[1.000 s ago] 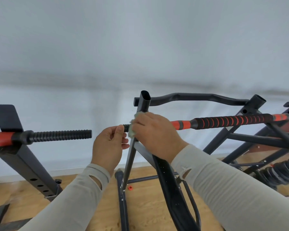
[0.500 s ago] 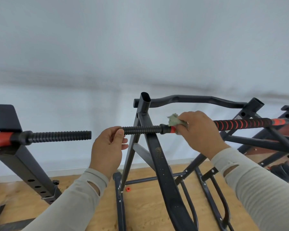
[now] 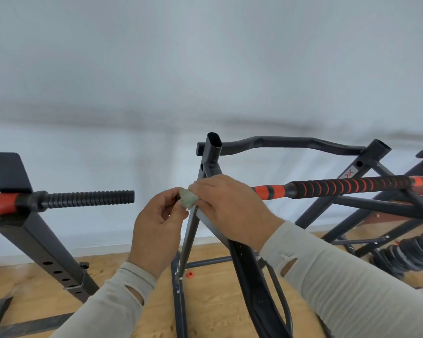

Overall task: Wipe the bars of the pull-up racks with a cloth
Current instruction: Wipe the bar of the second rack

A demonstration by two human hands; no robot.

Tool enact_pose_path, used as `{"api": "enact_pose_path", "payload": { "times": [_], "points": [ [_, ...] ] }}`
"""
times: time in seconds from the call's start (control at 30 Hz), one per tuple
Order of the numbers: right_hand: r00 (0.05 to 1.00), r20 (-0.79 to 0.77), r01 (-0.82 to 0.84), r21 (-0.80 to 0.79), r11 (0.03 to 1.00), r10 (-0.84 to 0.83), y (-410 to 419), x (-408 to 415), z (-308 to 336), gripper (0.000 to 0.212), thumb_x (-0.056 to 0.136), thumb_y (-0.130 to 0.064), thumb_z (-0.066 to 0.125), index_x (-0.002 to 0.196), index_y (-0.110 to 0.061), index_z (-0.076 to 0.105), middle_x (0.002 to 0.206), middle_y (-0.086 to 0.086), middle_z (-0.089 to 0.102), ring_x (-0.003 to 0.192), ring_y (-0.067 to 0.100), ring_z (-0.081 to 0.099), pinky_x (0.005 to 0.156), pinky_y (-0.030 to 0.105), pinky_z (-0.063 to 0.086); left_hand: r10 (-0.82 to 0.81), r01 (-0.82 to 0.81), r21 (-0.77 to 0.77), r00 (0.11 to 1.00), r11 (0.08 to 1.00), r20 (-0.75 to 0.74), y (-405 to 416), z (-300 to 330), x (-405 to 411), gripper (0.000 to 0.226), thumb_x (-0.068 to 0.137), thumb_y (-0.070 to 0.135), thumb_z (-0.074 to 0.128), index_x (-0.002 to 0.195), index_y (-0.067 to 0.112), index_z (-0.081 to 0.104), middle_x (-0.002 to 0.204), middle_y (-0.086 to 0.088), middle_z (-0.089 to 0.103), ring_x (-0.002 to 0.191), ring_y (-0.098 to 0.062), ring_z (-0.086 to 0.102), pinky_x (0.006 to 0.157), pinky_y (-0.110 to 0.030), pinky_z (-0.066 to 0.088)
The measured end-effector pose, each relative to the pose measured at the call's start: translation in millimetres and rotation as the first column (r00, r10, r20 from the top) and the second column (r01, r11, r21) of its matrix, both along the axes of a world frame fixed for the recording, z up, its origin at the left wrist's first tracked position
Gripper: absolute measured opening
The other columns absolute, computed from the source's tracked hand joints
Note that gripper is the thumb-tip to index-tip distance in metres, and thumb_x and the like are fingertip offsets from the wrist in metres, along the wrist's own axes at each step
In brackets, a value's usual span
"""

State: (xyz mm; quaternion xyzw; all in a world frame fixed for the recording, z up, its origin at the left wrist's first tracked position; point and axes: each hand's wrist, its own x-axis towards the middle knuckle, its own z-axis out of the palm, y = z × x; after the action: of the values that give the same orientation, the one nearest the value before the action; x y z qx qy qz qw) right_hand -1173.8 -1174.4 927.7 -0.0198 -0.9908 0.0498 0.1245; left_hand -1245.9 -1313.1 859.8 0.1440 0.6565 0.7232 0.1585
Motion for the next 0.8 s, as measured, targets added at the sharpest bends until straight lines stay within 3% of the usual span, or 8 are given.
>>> {"api": "enact_pose_path", "payload": {
  "times": [0.1, 0.2, 0.27, 0.37, 0.47, 0.6, 0.7, 0.8],
  "points": [
    [0.997, 0.070, -0.029, 0.187, 0.982, 0.016, 32, 27, 11, 0.034, 0.095, -0.017, 0.063, 0.129, -0.021, 0.067, 0.129, -0.003, 0.068, 0.114, 0.020, 0.063, 0.100, 0.038, 0.053, 0.027, -0.027, -0.032, 1.000, 0.999, -0.003, 1, 2, -3, 0.018, 0.095, 0.015, 0.068, 0.108, 0.027, 0.070, 0.098, 0.006, 0.077, 0.087, -0.011, 0.075, 0.088, -0.028, 0.057],
    [0.994, 0.062, 0.064, 0.287, 0.956, -0.085, 62, 49, 18, 0.028, 0.091, -0.009, 0.069, 0.118, -0.015, 0.072, 0.119, 0.001, 0.072, 0.099, 0.025, 0.067, 0.086, 0.042, 0.058, 0.027, -0.026, -0.043, 1.000, 0.999, 0.005, 1, 4, -3, 0.018, 0.094, 0.017, 0.068, 0.107, 0.029, 0.070, 0.098, 0.007, 0.076, 0.086, -0.010, 0.075, 0.084, -0.021, 0.056],
    [0.979, 0.058, 0.170, 0.281, 0.945, -0.194, 69, 55, 21, 0.021, 0.095, -0.014, 0.066, 0.115, -0.016, 0.073, 0.117, 0.001, 0.073, 0.098, 0.025, 0.067, 0.089, 0.041, 0.058, 0.030, -0.029, -0.041, 0.999, 0.999, 0.017, 1, 3, -4, 0.018, 0.094, 0.017, 0.068, 0.109, 0.027, 0.070, 0.098, 0.006, 0.076, 0.086, -0.010, 0.075, 0.085, -0.024, 0.056],
    [0.967, -0.016, 0.253, 0.150, 0.956, -0.254, 61, 51, 18, 0.019, 0.101, -0.019, 0.057, 0.109, -0.016, 0.074, 0.112, 0.000, 0.073, 0.099, 0.024, 0.066, 0.093, 0.039, 0.054, 0.020, -0.019, -0.019, 0.998, 1.000, 0.053, 2, 2, -3, 0.017, 0.096, 0.017, 0.066, 0.112, 0.022, 0.068, 0.099, 0.004, 0.076, 0.090, -0.012, 0.075, 0.085, -0.029, 0.060],
    [0.980, -0.062, 0.193, 0.095, 0.977, -0.188, 30, 35, 10, 0.013, 0.097, -0.015, 0.061, 0.096, -0.022, 0.072, 0.092, -0.005, 0.071, 0.087, 0.019, 0.064, 0.082, 0.037, 0.056, 0.010, -0.009, -0.027, 0.999, 1.000, 0.045, 2, 2, -2, 0.014, 0.097, 0.016, 0.064, 0.110, 0.022, 0.068, 0.097, 0.001, 0.075, 0.089, -0.013, 0.074, 0.084, -0.030, 0.062],
    [0.998, -0.047, 0.032, 0.059, 0.998, -0.030, -15, -6, 1, 0.017, 0.087, -0.007, 0.070, 0.092, -0.023, 0.073, 0.082, -0.005, 0.068, 0.078, 0.018, 0.064, 0.076, 0.035, 0.058, 0.005, -0.005, -0.004, 1.000, 1.000, 0.017, 0, -1, 2, 0.016, 0.096, 0.016, 0.065, 0.111, 0.022, 0.069, 0.098, 0.004, 0.077, 0.090, -0.015, 0.074, 0.085, -0.032, 0.059],
    [0.998, 0.032, -0.061, 0.065, 0.996, 0.059, -9, -12, 1, 0.012, 0.094, -0.011, 0.064, 0.097, -0.019, 0.071, 0.090, -0.003, 0.069, 0.085, 0.018, 0.065, 0.084, 0.036, 0.057, 0.008, -0.008, -0.007, 1.000, 1.000, -0.003, -2, -1, 4, 0.017, 0.095, 0.017, 0.067, 0.110, 0.024, 0.069, 0.098, 0.008, 0.077, 0.091, -0.014, 0.074, 0.087, -0.031, 0.059],
    [0.988, 0.137, -0.083, 0.137, 0.987, 0.064, 32, 12, 16, 0.016, 0.099, -0.017, 0.059, 0.107, -0.022, 0.072, 0.105, -0.007, 0.071, 0.097, 0.015, 0.063, 0.092, 0.028, 0.048, 0.012, -0.012, -0.018, 1.000, 1.000, -0.006, -3, -4, 3, 0.020, 0.095, 0.014, 0.067, 0.109, 0.028, 0.068, 0.099, 0.004, 0.077, 0.094, -0.014, 0.074, 0.093, -0.038, 0.058]
  ]
}}
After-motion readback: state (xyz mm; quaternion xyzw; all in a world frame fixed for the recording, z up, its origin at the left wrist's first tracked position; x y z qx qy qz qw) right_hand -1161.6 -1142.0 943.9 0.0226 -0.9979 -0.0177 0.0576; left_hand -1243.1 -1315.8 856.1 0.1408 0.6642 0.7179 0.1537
